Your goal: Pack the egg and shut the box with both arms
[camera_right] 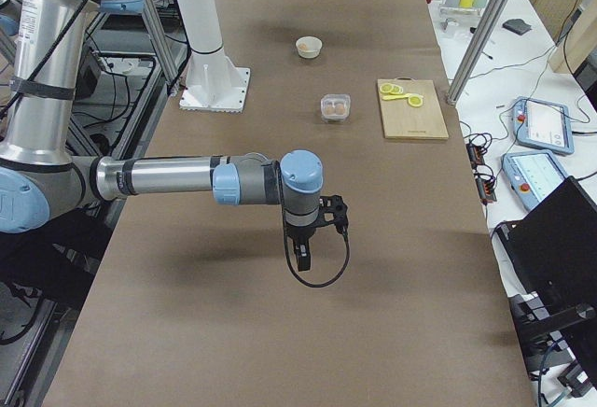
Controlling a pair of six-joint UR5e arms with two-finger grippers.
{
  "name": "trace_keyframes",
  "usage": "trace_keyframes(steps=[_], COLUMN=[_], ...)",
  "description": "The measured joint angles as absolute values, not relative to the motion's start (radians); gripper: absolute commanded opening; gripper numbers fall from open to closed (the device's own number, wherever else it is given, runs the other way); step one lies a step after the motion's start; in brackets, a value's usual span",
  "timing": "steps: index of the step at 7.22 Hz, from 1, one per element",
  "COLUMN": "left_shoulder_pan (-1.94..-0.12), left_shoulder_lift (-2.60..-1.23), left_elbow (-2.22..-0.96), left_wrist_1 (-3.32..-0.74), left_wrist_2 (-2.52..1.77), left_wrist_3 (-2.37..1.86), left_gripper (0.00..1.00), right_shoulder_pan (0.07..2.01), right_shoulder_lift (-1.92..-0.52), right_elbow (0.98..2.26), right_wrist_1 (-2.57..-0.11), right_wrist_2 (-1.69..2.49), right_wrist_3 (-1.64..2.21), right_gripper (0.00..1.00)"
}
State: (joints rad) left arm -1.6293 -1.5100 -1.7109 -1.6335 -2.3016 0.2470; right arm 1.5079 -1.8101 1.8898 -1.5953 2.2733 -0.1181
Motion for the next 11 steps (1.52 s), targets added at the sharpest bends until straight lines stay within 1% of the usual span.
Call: trace_keyframes(steps=[5,8,11], left_shoulder_pan=[-1.629,-1.629,-1.593], left_shoulder_lift=[-1.510,-1.510,-1.543], left_elbow=[-1.710,-1.705,-1.711], left_wrist_1=[-1.671,-1.831,-1.945], left_wrist_2=[-2.301,-2.301,-2.309], left_wrist_3=[0.247,0.243,0.237], left_gripper=[0.98,0.98,0.98], right_shoulder_pan=[1.508,1.508,1.508], right_shoulder_lift=[-1.810,-1.810,-1.804], right_elbow=[1.890,1.890,1.880], right_wrist_1=[-1.595,-1.592,-1.446], right_wrist_2=[2.273,2.274,2.345], right_wrist_3=[-0.120,-0.121,-0.089], right_gripper=[1.00,1.00,1.00])
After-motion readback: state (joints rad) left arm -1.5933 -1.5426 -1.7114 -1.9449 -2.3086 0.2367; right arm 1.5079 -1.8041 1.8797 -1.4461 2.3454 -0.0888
